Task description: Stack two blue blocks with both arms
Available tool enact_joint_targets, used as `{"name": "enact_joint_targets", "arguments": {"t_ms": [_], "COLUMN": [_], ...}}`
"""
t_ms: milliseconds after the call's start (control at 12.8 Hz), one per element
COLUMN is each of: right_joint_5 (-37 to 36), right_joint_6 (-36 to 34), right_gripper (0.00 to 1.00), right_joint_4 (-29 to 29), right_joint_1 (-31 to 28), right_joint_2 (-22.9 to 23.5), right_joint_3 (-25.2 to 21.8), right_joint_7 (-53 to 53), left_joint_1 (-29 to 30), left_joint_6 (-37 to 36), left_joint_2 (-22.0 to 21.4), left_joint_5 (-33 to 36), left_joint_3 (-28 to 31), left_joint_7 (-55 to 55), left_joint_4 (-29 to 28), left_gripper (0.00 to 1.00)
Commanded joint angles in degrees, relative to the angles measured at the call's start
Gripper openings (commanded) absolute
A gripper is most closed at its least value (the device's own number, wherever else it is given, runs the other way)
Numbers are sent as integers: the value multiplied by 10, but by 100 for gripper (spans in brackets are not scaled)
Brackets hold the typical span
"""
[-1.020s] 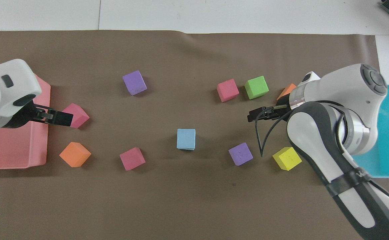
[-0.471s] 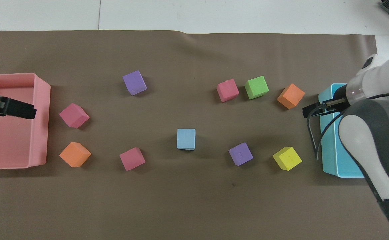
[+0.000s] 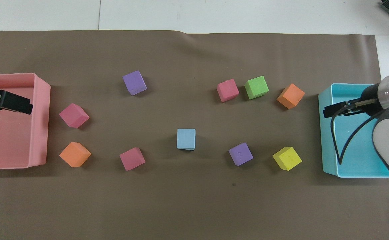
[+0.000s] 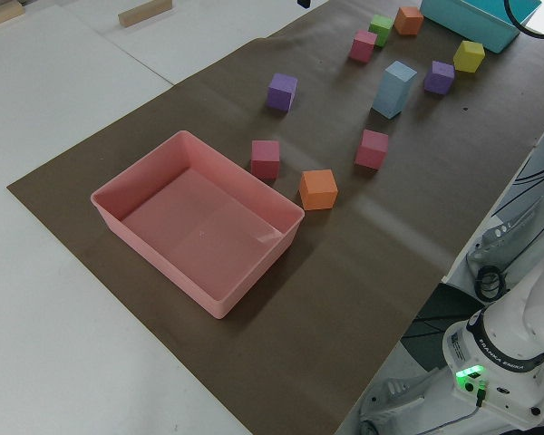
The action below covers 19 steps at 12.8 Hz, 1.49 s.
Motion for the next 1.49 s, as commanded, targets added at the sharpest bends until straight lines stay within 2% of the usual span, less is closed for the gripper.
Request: {"name": "enact_joint_targets", "arguments": {"t_ms": [0, 392, 549, 863, 1412], "right_joint_5": [-18, -36, -33, -22, -17], "right_joint_6": [-49, -102, -99, -100, -100], "right_gripper": [100, 100, 100, 100, 100], "right_joint_4": [42, 48, 39, 9, 6], "right_joint_1": [-5, -4, -4, -5, -3], "right_joint_2": [2, -63, -83, -97, -98], "right_joint_3": [5, 6, 8, 8, 9], "right_joint_7": [5, 5, 6, 6, 6], "left_joint_1": [12, 11, 11, 12, 12], "left_joint_6": [50, 47, 44, 43, 33], "left_joint_2": [-60, -56, -56, -60, -62], "left_joint_5": [-8, -2, -1, 1, 1], "left_joint_3": [-5, -5, -6, -6, -6], "left_joint_7": [8, 4, 2, -4, -3], "left_joint_4": [-91, -85, -85, -90, -93], "left_gripper": [100, 100, 100, 100, 100]}}
